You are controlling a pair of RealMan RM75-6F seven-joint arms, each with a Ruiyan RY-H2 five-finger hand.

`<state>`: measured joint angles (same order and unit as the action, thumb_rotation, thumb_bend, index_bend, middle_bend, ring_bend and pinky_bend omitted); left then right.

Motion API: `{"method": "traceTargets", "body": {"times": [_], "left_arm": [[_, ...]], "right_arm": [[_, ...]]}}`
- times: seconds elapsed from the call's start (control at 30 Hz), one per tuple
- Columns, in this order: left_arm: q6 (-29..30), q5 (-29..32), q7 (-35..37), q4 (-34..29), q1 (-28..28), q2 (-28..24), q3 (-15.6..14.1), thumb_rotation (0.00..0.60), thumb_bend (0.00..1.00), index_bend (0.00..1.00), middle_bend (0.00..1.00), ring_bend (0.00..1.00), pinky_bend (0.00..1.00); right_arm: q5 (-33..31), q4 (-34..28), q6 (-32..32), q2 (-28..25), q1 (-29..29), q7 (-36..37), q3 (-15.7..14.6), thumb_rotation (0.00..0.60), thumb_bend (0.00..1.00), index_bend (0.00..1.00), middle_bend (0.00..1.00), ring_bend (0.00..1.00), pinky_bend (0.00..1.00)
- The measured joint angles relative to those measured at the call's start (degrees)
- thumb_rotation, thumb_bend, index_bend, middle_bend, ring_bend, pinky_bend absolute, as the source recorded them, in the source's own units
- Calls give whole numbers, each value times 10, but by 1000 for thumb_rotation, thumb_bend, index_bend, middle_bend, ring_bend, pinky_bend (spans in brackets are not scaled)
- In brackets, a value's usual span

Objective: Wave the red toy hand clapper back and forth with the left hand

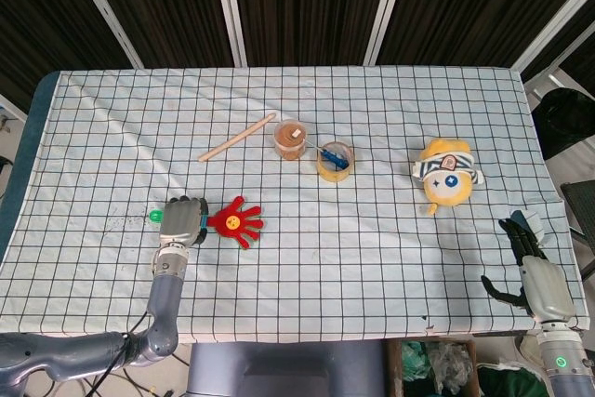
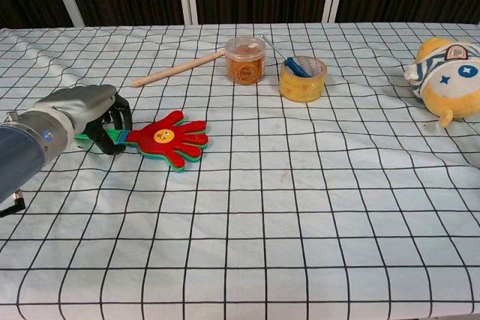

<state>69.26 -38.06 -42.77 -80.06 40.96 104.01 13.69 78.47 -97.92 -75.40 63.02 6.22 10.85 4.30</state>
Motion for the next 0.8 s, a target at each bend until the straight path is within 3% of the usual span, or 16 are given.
{"method": "traceTargets", "body": {"times": [0.43, 0.53, 0.8], "left_arm": [[12, -83, 90, -30, -16, -10, 11, 600, 593, 577, 565, 391, 413], [16, -104, 118, -36, -21, -11, 13, 600, 597, 594, 616, 441, 471], [34, -168, 211, -55, -41, -11, 18, 600, 565, 651, 773, 608, 752]], "right_arm": [[-1, -1, 0, 0, 0, 0, 0, 600, 266, 0, 0, 5, 175], [-1, -1, 0, -1, 0, 0, 0, 600, 266, 0, 0, 5, 175], [-2, -1, 1, -1, 0, 1, 0, 600, 267, 0, 0, 5, 175]]}}
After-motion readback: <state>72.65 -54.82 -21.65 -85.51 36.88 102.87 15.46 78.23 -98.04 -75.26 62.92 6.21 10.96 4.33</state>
